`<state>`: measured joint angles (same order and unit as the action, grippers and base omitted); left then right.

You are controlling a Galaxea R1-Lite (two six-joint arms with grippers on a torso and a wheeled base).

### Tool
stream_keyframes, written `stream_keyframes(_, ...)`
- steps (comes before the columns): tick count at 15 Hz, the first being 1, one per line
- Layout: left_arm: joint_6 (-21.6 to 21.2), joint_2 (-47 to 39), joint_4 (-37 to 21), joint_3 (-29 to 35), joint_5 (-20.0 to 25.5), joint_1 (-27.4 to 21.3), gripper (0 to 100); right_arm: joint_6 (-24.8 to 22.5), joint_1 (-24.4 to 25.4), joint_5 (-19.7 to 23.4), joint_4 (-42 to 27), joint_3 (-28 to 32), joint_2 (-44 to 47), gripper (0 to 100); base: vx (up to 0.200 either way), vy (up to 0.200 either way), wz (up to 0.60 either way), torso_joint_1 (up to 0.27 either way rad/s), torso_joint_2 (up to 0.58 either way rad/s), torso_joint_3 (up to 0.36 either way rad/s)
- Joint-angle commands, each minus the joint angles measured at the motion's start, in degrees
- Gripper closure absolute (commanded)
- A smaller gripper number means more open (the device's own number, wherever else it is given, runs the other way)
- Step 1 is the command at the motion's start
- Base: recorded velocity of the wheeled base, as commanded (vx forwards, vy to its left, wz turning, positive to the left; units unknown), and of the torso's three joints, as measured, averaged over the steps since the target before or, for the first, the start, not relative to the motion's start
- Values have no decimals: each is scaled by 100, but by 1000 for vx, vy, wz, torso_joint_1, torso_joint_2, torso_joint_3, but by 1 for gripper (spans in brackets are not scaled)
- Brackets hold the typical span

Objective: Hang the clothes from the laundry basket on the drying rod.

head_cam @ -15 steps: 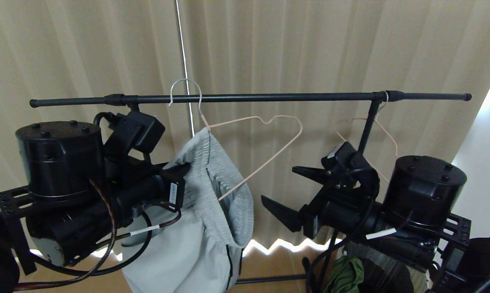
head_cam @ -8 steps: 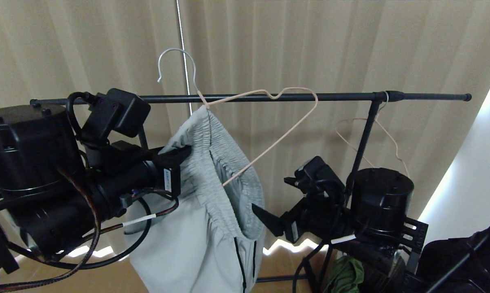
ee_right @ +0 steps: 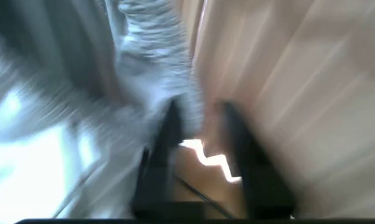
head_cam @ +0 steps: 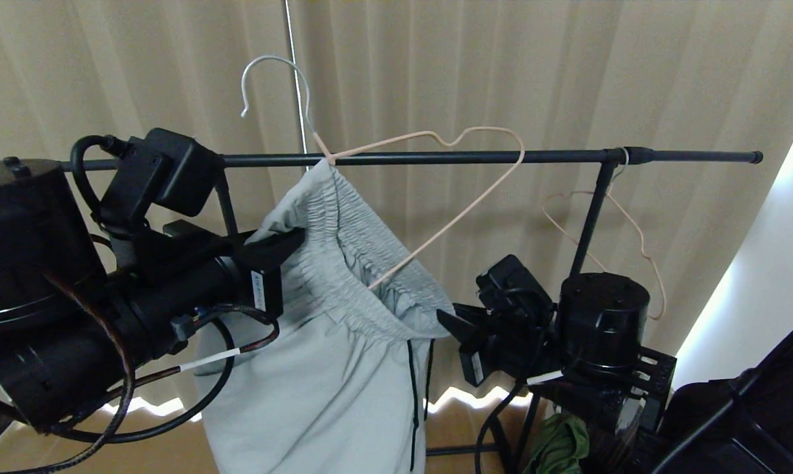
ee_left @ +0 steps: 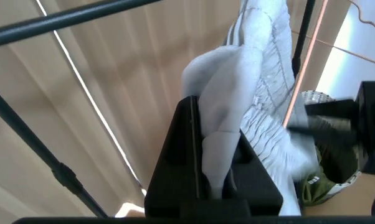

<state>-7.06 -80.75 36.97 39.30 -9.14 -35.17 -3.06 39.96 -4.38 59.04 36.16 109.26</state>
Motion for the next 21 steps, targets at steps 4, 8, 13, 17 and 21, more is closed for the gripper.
stream_keyframes(4,-569,226,3,-318,-9,28,100,-19,-691,-72,-6,102,-169,100,0,0,0,0,0,0)
stream_keyframes(8,-1245,367,3,-757,-17,107,100,-37,-1307,-72,-15,515,-177,100,0,0,0,0,0,0)
stream_keyframes(13,-2274,376,12,-1311,-17,599,100,-19,-1412,-63,-15,594,-177,100,0,0,0,0,0,0)
stream_keyframes(17,-2572,376,12,-1504,-26,977,100,-19,-1447,-63,-15,621,-186,100,0,0,0,0,0,0)
stream_keyframes(21,-2863,314,3,-1601,-88,1223,100,-10,-1333,7,-15,506,-344,100,0,0,0,0,0,0)
